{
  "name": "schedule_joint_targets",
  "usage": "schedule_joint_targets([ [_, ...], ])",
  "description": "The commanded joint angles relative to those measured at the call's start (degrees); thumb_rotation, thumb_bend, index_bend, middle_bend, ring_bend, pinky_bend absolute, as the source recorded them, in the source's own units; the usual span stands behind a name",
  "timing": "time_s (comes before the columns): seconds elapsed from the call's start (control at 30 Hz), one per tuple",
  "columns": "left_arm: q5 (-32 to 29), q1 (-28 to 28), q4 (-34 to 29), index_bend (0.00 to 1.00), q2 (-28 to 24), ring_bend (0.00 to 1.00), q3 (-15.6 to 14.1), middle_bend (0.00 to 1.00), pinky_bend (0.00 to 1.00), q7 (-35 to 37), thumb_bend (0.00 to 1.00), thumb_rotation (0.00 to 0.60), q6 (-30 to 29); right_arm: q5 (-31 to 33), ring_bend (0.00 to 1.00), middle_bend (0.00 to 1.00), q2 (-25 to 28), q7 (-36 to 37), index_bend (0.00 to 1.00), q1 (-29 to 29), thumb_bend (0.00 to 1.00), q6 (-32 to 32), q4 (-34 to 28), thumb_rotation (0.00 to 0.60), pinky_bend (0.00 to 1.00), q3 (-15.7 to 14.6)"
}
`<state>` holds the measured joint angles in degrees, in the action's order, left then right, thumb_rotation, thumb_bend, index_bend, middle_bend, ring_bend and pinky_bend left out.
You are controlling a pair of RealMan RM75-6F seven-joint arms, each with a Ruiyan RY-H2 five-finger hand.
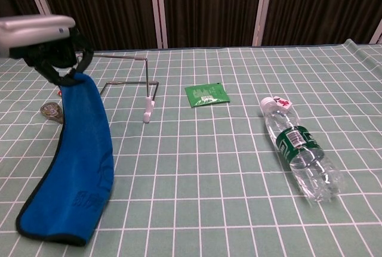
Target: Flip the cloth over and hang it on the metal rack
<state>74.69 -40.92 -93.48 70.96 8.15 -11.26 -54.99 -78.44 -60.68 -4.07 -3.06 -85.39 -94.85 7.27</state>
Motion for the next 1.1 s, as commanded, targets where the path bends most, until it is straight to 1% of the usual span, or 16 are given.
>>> schedule_joint_targets([
  [0.03, -1.2, 1.2, -7.5, 0.77, -6.6, 0.95, 2.4, 0.97, 1.00, -7.9, 1.00, 0.600, -5.0, -0.2, 0.00, 0.00, 0.3, 0.4, 0.00, 0.2, 0.00, -0.2, -0.3, 0.600, 0.00, 0.0],
  [0.13, -2.8, 1.3, -12.1, 0.78, -10.3, 0.95, 3.2, 0.97, 1.00, -13.6, 1.00, 0.600, -6.6, -0.6, 0.00, 0.00, 0.6, 0.9, 0.00, 0.3, 0.00, -0.5, -0.6, 0.600, 0.00, 0.0],
  [0.23, -4.7, 1.2, -15.5, 0.79, -13.2, 0.95, 4.3, 0.97, 1.00, -17.7, 1.00, 0.600, -7.9, -0.8, 0.00, 0.00, 0.8, 1.2, 0.00, 0.4, 0.00, -0.7, -0.8, 0.600, 0.00, -0.1],
  [0.37, -5.9, 0.6, -17.0, 0.80, -15.2, 0.95, 5.6, 0.97, 1.00, -21.0, 1.00, 0.600, -8.9, -1.0, 0.00, 0.00, 1.1, 1.9, 0.00, 0.5, 0.00, -0.8, -0.8, 0.600, 0.00, 0.0],
  [0.43, -5.9, -0.2, -16.5, 0.80, -15.5, 0.95, 6.2, 0.98, 1.00, -22.4, 1.00, 0.600, -8.9, -1.0, 0.00, 0.00, 1.2, 2.1, 0.00, 0.5, 0.00, -0.8, -0.9, 0.600, 0.00, 0.0],
  [0.57, -4.7, -3.2, -12.2, 0.81, -13.8, 0.95, 7.3, 0.98, 1.00, -25.3, 1.00, 0.600, -8.1, -1.1, 0.00, 0.00, 1.2, 2.3, 0.00, 0.5, 0.00, -0.8, -0.8, 0.600, 0.00, 0.0],
  [0.8, -4.2, -7.6, -4.3, 0.81, -9.2, 0.95, 8.2, 0.98, 1.00, -23.3, 1.00, 0.600, -4.2, -0.3, 0.00, 0.00, 1.3, 2.7, 0.00, 0.5, 0.00, -0.6, -0.5, 0.600, 0.00, 0.3],
  [1.1, -4.5, -11.6, 3.2, 0.81, -6.8, 0.94, 8.2, 0.98, 1.00, -22.3, 1.00, 0.600, 0.3, 1.0, 0.00, 0.00, 1.1, 2.5, 0.00, 0.2, 0.00, 0.3, 0.1, 0.600, 0.00, 0.7],
])
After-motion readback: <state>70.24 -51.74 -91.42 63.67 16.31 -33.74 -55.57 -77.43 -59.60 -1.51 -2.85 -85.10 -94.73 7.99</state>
